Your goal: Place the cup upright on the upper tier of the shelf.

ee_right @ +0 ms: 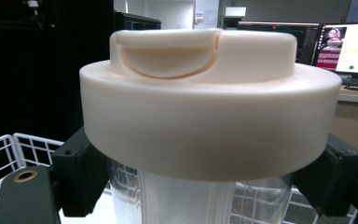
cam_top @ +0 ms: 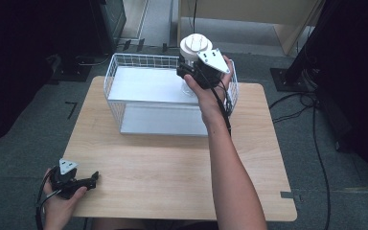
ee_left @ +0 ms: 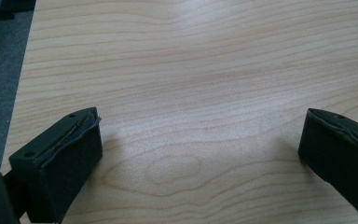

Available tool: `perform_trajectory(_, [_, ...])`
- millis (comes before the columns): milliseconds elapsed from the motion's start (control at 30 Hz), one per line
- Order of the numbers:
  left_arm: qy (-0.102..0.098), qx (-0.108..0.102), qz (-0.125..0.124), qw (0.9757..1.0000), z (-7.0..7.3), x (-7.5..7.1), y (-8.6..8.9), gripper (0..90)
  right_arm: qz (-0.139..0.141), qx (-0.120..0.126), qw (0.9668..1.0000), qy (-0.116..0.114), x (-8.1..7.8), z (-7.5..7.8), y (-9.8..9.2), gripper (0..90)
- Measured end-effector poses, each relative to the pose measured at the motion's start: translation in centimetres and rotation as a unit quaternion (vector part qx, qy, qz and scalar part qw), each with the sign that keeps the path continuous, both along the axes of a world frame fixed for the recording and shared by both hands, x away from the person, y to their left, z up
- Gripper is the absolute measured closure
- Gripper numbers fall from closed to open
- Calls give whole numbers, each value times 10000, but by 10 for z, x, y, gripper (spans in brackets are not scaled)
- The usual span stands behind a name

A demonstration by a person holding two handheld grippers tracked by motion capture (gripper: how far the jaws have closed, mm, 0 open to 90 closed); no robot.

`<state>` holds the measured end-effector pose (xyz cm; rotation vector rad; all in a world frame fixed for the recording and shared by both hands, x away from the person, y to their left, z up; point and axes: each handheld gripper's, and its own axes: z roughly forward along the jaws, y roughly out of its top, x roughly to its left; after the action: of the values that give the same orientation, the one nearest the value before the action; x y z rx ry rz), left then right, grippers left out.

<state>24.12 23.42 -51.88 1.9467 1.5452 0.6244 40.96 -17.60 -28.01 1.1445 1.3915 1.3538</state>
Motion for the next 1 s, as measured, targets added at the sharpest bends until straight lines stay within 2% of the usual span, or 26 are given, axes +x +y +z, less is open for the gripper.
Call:
perform_trajectory(300, [2,1,-2,10000,0,0,0,0,-97,-21,9999,-46,16,-1,7,157])
perform_trajectory(533, [1,1,-1,10000,0,0,0,0,-118,96,9998,-131,19,-4,11,156])
perform_trajectory(733, [2,0,-1,10000,0,0,0,0,56,162,9999,25,16,-1,8,152])
perform_trajectory(800, [2,1,-3,10000,0,0,0,0,93,156,9998,48,14,0,8,131])
perform_trajectory(867, [3,1,-3,10000,0,0,0,0,144,177,9997,117,14,0,7,36])
perform_trajectory(1000, [2,1,-1,10000,0,0,0,0,158,124,9996,204,14,-3,5,11])
